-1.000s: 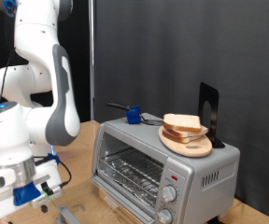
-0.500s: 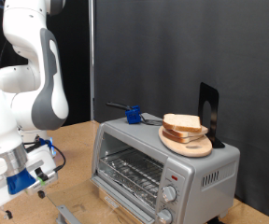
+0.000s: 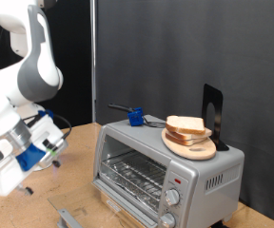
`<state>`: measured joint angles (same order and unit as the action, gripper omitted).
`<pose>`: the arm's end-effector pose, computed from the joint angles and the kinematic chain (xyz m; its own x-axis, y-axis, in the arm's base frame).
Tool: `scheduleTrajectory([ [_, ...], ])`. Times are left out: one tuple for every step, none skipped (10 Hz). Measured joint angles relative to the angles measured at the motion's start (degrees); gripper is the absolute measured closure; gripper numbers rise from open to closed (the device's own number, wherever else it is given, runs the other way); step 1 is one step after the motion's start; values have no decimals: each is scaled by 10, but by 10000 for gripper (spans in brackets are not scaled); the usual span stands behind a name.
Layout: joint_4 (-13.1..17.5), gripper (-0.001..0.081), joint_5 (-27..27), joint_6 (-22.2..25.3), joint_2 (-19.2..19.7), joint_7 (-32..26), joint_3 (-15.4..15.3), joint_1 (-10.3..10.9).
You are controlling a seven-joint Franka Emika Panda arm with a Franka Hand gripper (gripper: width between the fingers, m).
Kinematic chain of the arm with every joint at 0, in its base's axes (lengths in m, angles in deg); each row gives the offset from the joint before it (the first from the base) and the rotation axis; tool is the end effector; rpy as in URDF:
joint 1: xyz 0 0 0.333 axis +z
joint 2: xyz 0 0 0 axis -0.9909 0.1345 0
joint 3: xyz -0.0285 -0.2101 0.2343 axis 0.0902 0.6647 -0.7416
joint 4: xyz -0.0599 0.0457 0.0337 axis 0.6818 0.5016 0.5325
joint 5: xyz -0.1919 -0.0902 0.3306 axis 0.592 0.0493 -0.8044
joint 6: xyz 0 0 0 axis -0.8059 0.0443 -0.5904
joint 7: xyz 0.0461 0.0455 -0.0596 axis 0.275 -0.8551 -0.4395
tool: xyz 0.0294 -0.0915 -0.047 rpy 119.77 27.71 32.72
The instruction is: Make a piece of toast with the oven
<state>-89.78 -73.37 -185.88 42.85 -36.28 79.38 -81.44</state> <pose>0.4380 -0.1856 0.3035 0.8348 -0.5261 -0.1622 -0.5263 -0.6760 -0.5157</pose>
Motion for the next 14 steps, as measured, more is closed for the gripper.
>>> scheduleTrajectory([
  [5, 124, -12, 29, -16, 5, 2, -1],
  [12, 124, -17, 59, -31, 17, 5, -3],
  [21, 124, -19, 85, -45, 33, 7, -4],
  [28, 124, -20, 101, -60, 51, 9, -4],
  [26, 124, -19, 109, -76, 66, 9, -4],
  [25, 124, -18, 108, -74, 65, 9, -4],
  [26, 124, -43, 119, -73, 55, 9, -3],
  [29, 124, -76, 138, -79, 45, 7, 0],
  [30, 124, -100, 152, -93, 36, 3, 4],
  [30, 124, -110, 157, -110, 29, -4, 8],
  [28, 124, -103, 156, -128, 27, -16, 11],
  [25, 124, -76, 140, -146, 28, -34, 12],
  [19, 124, -43, 111, -164, 31, -58, 12],
  [13, 124, 4, 89, -183, 31, -84, 13],
])
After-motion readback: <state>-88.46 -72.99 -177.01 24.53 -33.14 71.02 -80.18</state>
